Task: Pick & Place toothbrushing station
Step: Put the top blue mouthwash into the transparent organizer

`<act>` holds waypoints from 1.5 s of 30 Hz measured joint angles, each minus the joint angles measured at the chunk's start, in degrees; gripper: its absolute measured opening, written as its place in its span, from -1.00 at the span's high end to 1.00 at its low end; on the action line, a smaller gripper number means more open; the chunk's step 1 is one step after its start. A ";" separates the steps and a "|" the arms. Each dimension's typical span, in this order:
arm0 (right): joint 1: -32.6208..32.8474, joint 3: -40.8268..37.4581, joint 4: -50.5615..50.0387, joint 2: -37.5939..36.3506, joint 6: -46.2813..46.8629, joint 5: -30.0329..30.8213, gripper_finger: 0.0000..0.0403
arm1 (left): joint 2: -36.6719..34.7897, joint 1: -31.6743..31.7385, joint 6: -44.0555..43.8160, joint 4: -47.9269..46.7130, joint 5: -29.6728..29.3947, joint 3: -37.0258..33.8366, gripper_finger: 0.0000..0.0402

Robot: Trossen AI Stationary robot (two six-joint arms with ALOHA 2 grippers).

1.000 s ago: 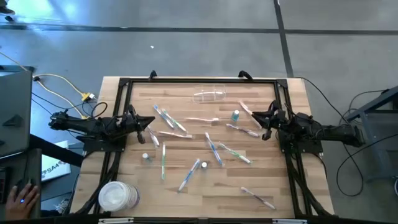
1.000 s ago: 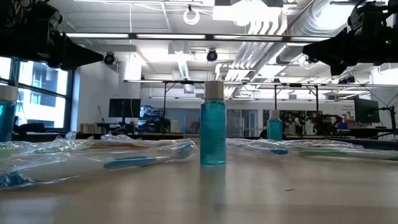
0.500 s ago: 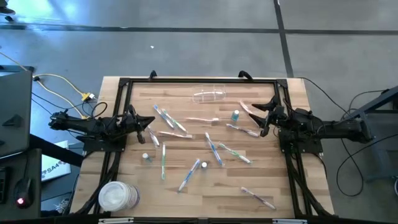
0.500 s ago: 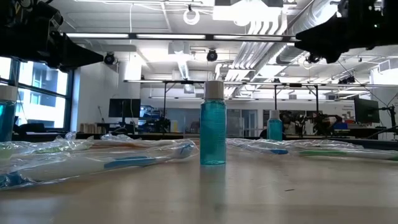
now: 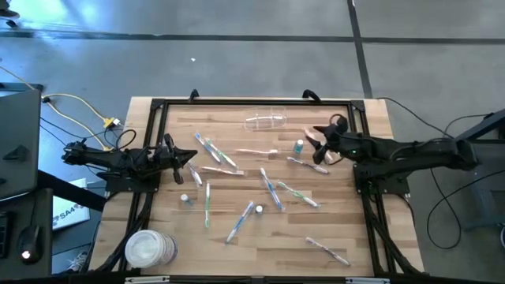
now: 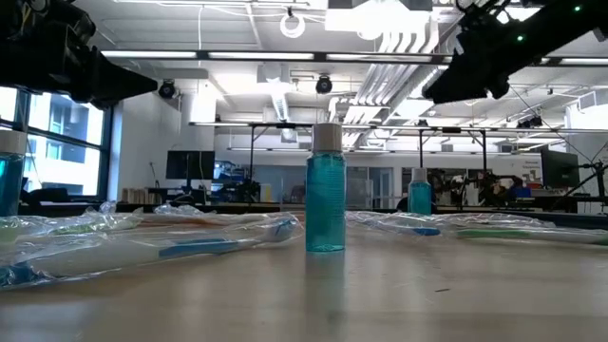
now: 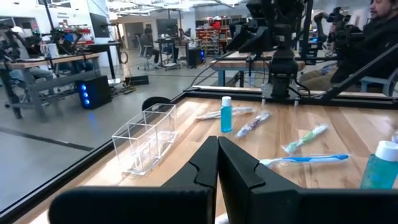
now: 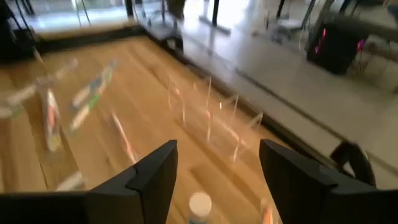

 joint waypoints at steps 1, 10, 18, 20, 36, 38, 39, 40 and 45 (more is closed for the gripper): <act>-0.04 0.84 -1.00 1.35 0.75 0.01 -0.09 | -0.02 0.00 0.70 0.20 -0.01 -0.01 0.96; -0.07 3.85 -2.80 9.80 5.26 0.04 -0.09 | -0.02 0.00 1.90 4.56 1.38 -0.01 0.96; -0.07 3.85 -3.05 12.64 9.63 -0.04 -0.09 | -0.02 0.00 1.96 4.91 3.47 -0.01 0.60; -0.09 3.85 -2.68 12.62 9.72 0.02 -0.09 | -0.02 0.00 1.39 4.92 4.00 0.02 0.41; -7.64 3.85 -8.52 12.54 20.36 -5.41 -0.09 | -0.02 0.00 0.20 4.33 3.76 0.04 -0.19; -9.20 3.85 -9.70 12.54 22.93 -7.45 -0.09 | -0.02 0.00 0.18 4.27 3.76 0.04 -0.19; -9.85 3.85 -9.96 12.54 23.75 -8.88 -0.09 | -0.02 0.00 0.18 4.27 3.76 0.04 -0.19; -10.31 3.85 -9.90 12.54 24.34 -10.29 -0.09 | -0.02 0.00 0.18 4.27 3.74 0.04 -0.19; -10.69 3.85 -9.28 14.10 24.54 -12.54 -0.09 | -0.02 0.00 0.17 4.27 3.72 0.06 -0.19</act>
